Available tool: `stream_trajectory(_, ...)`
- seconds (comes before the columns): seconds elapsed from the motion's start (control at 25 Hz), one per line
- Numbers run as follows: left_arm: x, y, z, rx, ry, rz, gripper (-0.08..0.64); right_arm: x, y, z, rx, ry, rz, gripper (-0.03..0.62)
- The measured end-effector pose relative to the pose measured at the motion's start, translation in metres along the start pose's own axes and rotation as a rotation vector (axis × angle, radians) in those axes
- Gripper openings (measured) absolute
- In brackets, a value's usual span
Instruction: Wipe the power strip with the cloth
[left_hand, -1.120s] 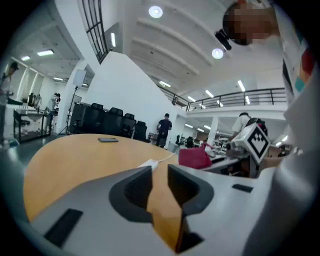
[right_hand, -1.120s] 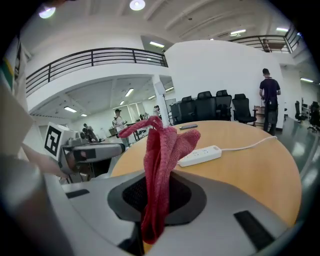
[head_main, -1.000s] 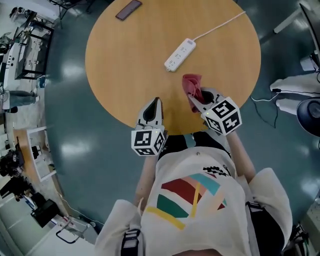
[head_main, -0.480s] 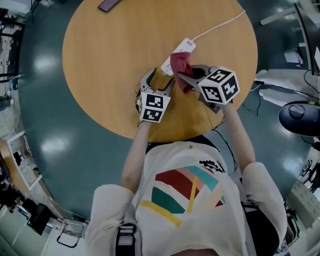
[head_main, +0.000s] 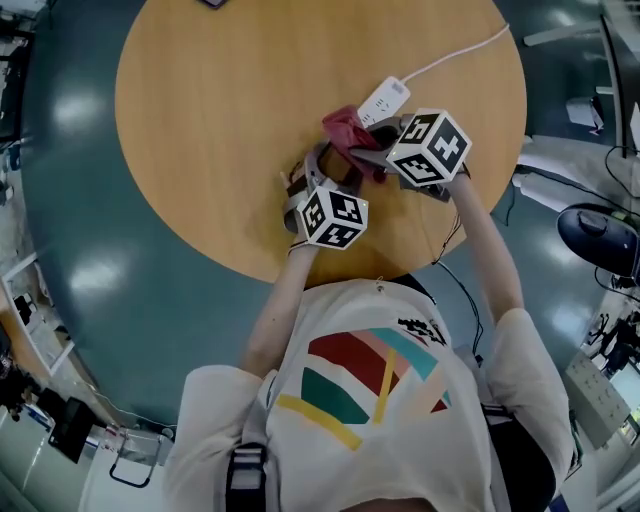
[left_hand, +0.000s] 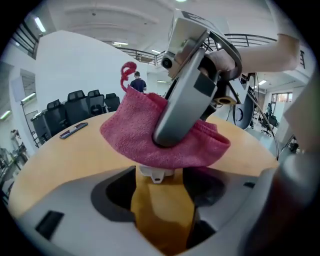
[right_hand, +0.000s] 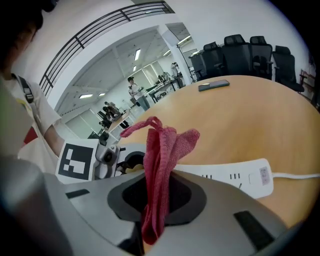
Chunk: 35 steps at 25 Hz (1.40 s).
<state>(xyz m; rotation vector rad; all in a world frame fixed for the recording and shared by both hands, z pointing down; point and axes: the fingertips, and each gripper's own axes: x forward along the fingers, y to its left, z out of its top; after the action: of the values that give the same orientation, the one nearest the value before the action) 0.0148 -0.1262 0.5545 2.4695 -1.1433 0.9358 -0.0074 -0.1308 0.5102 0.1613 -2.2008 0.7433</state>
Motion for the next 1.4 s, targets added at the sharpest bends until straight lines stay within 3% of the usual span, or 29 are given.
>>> stream_trajectory(0.28, 0.003, 0.007, 0.005, 0.03, 0.012, 0.011, 0.334, 0.008, -0.012, 0.002, 0.088, 0.045, 0.044, 0.04)
stream_trajectory(0.64, 0.007, 0.017, 0.007, 0.018, 0.041, -0.033, 0.318, 0.012, -0.021, 0.013, 0.074, 0.03, 0.084, 0.04)
stream_trajectory(1.12, 0.012, 0.013, 0.009, 0.007, 0.056, -0.047, 0.313, -0.05, -0.112, -0.005, 0.079, 0.067, -0.197, 0.04)
stream_trajectory(1.4, 0.006, 0.011, 0.004, 0.005, 0.056, -0.05, 0.313, -0.073, -0.147, -0.006, 0.084, 0.089, -0.275, 0.04)
